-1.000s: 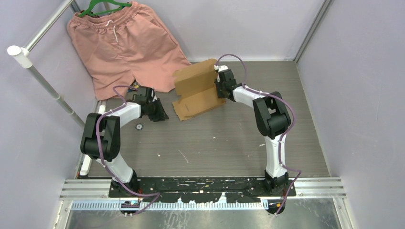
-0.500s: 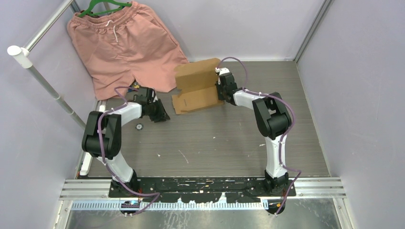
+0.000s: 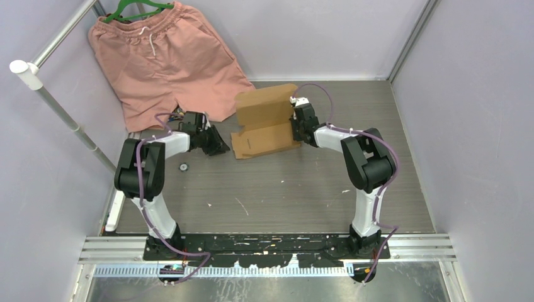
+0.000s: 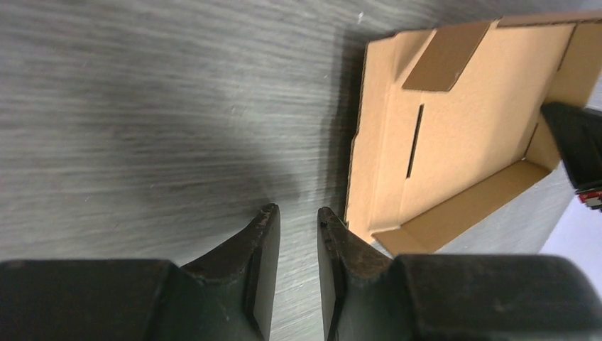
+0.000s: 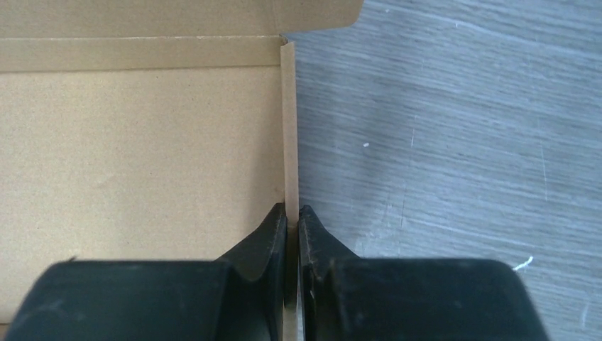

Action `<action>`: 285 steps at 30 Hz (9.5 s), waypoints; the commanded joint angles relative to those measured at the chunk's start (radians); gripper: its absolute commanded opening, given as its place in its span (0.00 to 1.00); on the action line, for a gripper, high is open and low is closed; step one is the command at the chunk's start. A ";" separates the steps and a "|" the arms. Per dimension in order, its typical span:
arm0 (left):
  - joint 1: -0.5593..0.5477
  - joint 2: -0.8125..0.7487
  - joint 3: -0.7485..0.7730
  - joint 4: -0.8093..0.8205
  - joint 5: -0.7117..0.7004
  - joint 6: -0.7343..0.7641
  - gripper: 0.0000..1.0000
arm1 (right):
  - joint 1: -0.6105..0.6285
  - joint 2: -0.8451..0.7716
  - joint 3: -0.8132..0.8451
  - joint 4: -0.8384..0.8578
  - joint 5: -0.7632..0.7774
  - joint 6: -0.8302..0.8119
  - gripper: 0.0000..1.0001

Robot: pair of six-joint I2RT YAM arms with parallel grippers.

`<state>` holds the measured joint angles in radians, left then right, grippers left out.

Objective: Fold the paper box
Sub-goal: Fold the paper box at the center of the board.

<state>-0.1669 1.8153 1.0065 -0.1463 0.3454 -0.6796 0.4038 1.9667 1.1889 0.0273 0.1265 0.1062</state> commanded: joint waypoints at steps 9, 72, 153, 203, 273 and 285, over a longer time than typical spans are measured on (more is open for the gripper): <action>0.007 0.118 -0.020 0.033 -0.004 -0.032 0.18 | 0.011 -0.073 -0.023 -0.005 0.022 0.040 0.14; -0.068 0.081 -0.012 0.411 0.073 -0.015 0.02 | 0.100 -0.040 -0.020 -0.042 0.146 -0.029 0.12; -0.076 0.125 0.005 0.304 0.132 -0.113 0.01 | 0.191 -0.196 0.063 -0.204 0.196 0.090 0.59; -0.132 0.159 0.010 0.450 0.175 -0.274 0.01 | 0.230 0.220 0.217 -0.313 0.049 0.156 0.52; -0.170 0.090 0.214 0.149 0.098 -0.133 0.13 | 0.245 0.228 0.206 -0.329 0.029 0.178 0.52; -0.180 0.135 0.339 -0.094 0.082 -0.040 0.13 | 0.245 0.230 0.207 -0.326 0.020 0.180 0.52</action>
<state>-0.3397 1.9209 1.2797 -0.1490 0.4263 -0.7727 0.6201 2.1139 1.4384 -0.1688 0.2409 0.2619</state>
